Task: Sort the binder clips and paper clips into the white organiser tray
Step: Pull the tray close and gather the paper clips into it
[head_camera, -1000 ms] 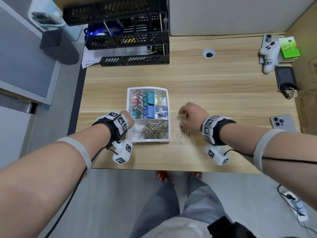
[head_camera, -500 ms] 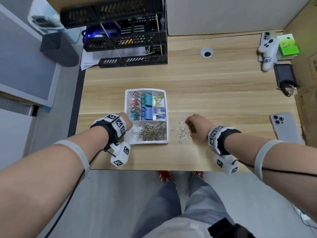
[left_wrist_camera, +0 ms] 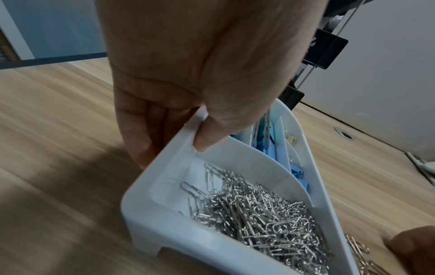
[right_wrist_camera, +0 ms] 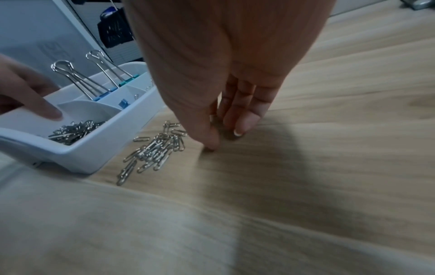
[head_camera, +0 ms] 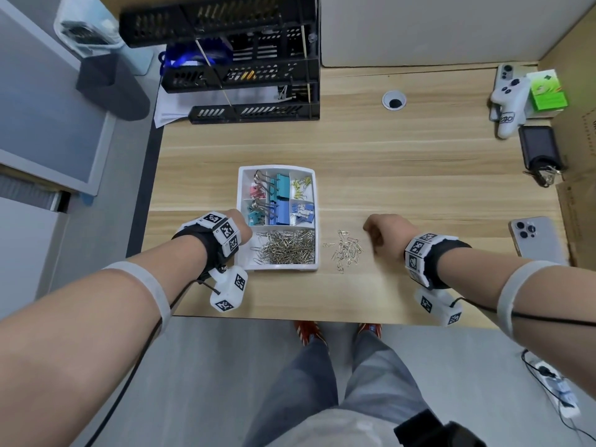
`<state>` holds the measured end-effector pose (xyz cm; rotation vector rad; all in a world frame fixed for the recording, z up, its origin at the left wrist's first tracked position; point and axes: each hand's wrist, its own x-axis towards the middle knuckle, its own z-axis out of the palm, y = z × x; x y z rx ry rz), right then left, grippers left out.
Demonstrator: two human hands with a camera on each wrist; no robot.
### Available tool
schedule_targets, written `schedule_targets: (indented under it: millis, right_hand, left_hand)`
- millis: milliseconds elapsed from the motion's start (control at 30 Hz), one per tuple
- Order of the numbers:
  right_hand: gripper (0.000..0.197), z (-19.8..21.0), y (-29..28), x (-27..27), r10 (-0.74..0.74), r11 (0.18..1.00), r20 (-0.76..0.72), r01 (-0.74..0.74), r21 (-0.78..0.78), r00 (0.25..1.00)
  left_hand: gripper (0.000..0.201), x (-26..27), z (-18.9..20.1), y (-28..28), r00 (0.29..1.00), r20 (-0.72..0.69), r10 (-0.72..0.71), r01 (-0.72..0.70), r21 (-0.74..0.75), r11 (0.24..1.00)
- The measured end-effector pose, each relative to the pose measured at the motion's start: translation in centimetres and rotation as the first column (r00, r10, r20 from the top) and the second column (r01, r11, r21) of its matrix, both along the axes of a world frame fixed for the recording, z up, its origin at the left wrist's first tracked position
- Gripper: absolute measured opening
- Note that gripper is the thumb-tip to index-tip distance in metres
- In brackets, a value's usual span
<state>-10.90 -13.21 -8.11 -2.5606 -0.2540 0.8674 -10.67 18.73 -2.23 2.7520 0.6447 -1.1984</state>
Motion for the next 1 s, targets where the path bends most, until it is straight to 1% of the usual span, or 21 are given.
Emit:
schedule_targets:
  millis: [67,133,267,333,400,467,500,533,567,600,700,767,867,1000]
  right_hand:
    - [0.039,-0.2,0.8,-0.5,-0.024,0.998,0.014,0.023,0.057,1.0]
    - [0.039,-0.6,1.8,-1.0,-0.03,0.994,0.009,0.029,0.107,0.999]
    - [0.051,-1.1,2.9,-1.2,0.001,0.992,-0.007,0.0,0.124,1.0]
    - [0.063,-1.0,2.8,-1.1,0.024,0.993,0.013,-0.025,0.117,1.0]
    - [0.086,-0.6,2.7,-1.3,0.034,0.994,0.05,-0.039,0.104,0.998]
    - [0.113,-0.4,2.8,-1.4,0.101,0.992,0.08,-0.107,0.07,0.992]
    - [0.122,-0.4,3.0,-1.5,0.145,0.988,0.08,-0.149,0.04,0.986]
    - [0.125,-0.5,3.2,-1.6,0.18,0.983,0.078,-0.181,0.01,0.981]
    - [0.121,-0.6,3.5,-1.7,0.196,0.981,0.078,-0.196,-0.01,0.977]
    - [0.111,-0.8,3.9,-1.9,0.197,0.98,0.082,-0.197,-0.014,0.977]
    - [0.071,-1.2,4.7,-2.8,0.175,0.984,0.11,-0.179,0.027,0.979]
    - [0.052,-1.5,5.0,-3.4,0.165,0.983,0.133,-0.175,0.062,0.977]
    - [0.035,-1.9,5.1,-3.4,0.136,0.983,0.153,-0.152,0.104,0.979]
    - [0.024,-2.3,5.1,-3.0,0.111,0.978,0.159,-0.136,0.156,0.981]
  left_hand:
    - [0.025,0.0,0.0,0.1,1.0,0.002,-0.008,0.008,0.006,1.0]
    - [0.024,0.0,0.0,0.0,1.0,-0.006,-0.02,0.02,0.011,1.0]
    - [0.015,0.0,0.1,0.0,1.0,-0.007,-0.015,0.015,0.0,1.0]
    - [0.012,0.0,0.2,-0.1,1.0,-0.003,-0.005,0.005,-0.007,1.0]
    - [0.012,0.0,0.1,-0.1,1.0,-0.009,-0.003,0.003,-0.01,1.0]
    - [0.014,0.0,-0.1,0.0,1.0,-0.007,0.004,-0.004,-0.007,1.0]
    - [0.013,0.0,-0.1,0.0,1.0,-0.003,0.009,-0.009,-0.006,1.0]
    - [0.012,0.0,-0.2,0.0,1.0,0.002,0.016,-0.016,-0.009,1.0]
    - [0.012,0.0,-0.2,0.0,1.0,0.007,0.021,-0.021,-0.012,1.0]
    - [0.014,0.0,-0.2,-0.1,1.0,0.011,0.023,-0.023,-0.014,1.0]
    - [0.022,0.0,-0.5,0.0,1.0,0.015,0.019,-0.019,-0.019,1.0]
    - [0.025,0.0,-0.6,-0.1,1.0,0.017,0.017,-0.017,-0.019,1.0]
    - [0.027,0.1,-0.6,0.0,1.0,0.001,-0.001,0.001,-0.012,1.0]
    - [0.018,0.2,-1.0,0.3,1.0,-0.012,-0.014,0.014,0.002,1.0]
